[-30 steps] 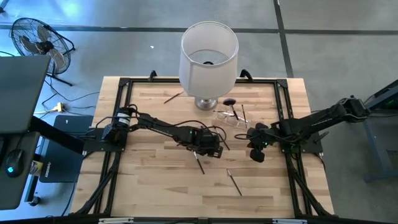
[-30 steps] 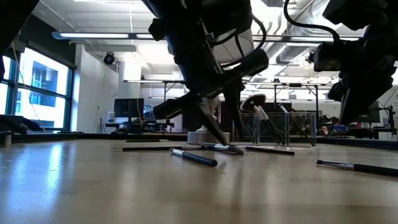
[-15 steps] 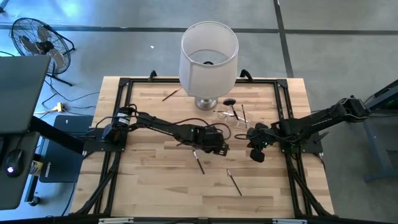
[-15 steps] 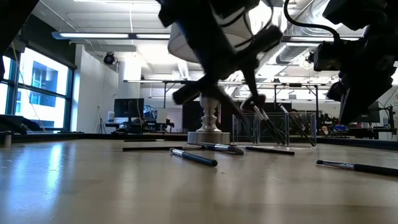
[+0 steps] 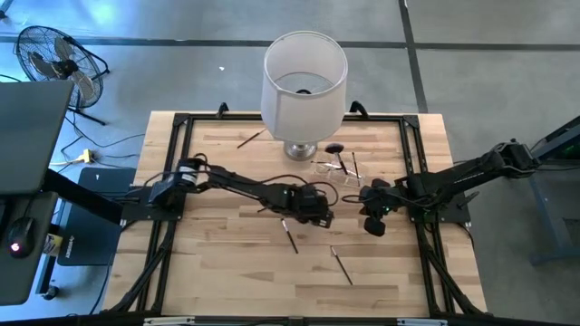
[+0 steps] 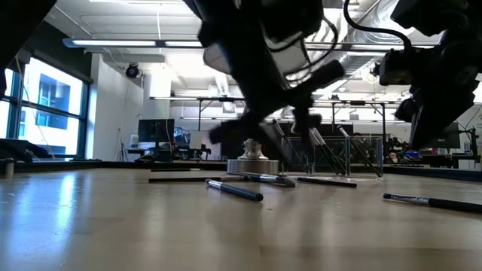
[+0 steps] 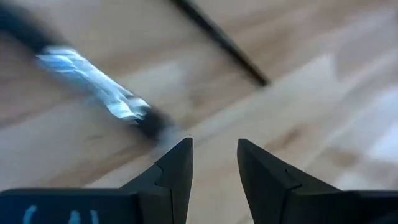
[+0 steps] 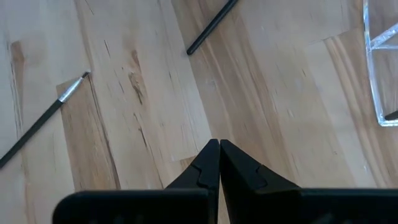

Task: Put items in baskets/containers
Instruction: Put the foundation brush into the transparent organizer

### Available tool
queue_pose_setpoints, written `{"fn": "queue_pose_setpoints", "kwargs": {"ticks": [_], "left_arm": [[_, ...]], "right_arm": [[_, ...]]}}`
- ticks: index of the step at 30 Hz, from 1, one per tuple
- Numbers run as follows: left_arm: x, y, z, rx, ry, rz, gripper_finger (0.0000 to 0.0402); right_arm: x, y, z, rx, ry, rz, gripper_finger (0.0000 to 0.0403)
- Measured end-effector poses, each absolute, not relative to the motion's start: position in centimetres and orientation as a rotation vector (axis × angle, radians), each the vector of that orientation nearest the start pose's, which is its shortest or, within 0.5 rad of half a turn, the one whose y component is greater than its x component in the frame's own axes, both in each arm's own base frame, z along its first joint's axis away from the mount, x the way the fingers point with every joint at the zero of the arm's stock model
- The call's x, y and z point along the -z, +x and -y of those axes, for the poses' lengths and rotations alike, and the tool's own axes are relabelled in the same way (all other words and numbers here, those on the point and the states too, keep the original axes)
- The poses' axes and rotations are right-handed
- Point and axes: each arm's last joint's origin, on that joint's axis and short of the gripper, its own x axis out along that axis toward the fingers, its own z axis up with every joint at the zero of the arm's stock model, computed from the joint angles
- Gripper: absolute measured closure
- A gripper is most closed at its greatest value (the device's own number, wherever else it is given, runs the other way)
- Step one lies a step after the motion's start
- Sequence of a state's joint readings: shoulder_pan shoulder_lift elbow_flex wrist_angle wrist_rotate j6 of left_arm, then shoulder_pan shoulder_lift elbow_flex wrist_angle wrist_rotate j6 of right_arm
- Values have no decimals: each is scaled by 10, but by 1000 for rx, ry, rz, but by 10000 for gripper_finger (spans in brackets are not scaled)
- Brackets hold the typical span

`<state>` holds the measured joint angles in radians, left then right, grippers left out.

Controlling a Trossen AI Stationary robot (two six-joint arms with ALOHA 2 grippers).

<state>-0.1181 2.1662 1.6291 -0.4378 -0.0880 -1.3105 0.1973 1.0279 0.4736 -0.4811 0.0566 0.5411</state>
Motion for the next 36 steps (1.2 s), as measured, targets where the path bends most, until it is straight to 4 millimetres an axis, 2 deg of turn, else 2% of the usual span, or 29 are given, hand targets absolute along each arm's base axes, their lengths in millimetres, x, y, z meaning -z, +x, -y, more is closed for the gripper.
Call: {"fn": "queue_pose_setpoints", "kwargs": {"ticks": [1, 3, 6, 20, 27, 32, 36], "left_arm": [[-163, 466, 52, -571, -1127, -834, 276], [-154, 462, 51, -582, -1139, -912, 276], [-156, 462, 52, -541, -1163, -934, 276], [-154, 443, 56, -714, -1066, -1117, 276], [-151, 432, 64, -872, -1013, -1112, 276], [-151, 433, 67, -861, -1036, -1095, 276], [-161, 439, 70, -858, -1038, -1081, 276]], "right_arm": [[-169, 170, -32, 152, 361, -1028, 396], [-169, 170, -32, 151, 362, -1025, 396], [-169, 171, -32, 148, 364, -1016, 396], [-171, 173, -33, 146, 388, -992, 396], [-171, 173, -33, 149, 401, -993, 396], [-171, 173, -33, 148, 400, -993, 396], [-171, 173, -33, 147, 398, -993, 396]]}}
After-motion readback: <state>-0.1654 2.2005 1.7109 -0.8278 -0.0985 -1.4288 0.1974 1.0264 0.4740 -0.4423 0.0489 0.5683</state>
